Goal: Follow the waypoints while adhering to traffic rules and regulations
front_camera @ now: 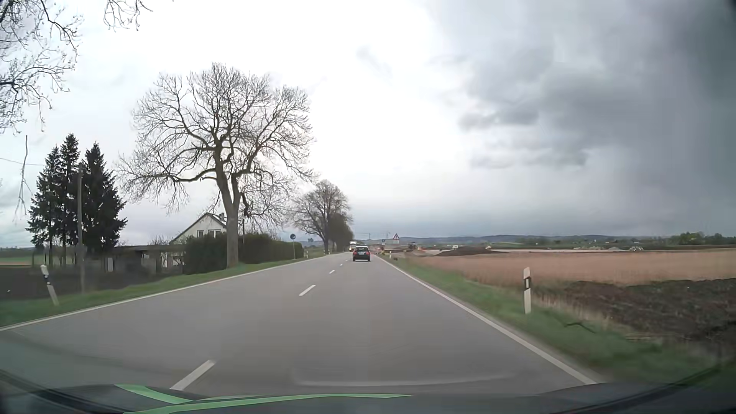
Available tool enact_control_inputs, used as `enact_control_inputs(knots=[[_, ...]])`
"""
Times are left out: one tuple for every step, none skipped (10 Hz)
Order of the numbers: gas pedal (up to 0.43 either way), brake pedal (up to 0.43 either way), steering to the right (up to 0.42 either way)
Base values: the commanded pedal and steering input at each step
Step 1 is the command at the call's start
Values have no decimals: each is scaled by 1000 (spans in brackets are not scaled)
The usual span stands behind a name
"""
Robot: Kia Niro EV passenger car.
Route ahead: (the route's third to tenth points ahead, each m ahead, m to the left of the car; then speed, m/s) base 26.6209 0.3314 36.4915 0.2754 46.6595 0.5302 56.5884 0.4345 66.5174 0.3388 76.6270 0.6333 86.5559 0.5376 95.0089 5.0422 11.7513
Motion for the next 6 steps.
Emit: enact_control_inputs(knots=[[87, 0, -1], [87, 0, -1], [87, 0, -1], [87, 0, -1], [87, 0, -1], [87, 0, -1]])
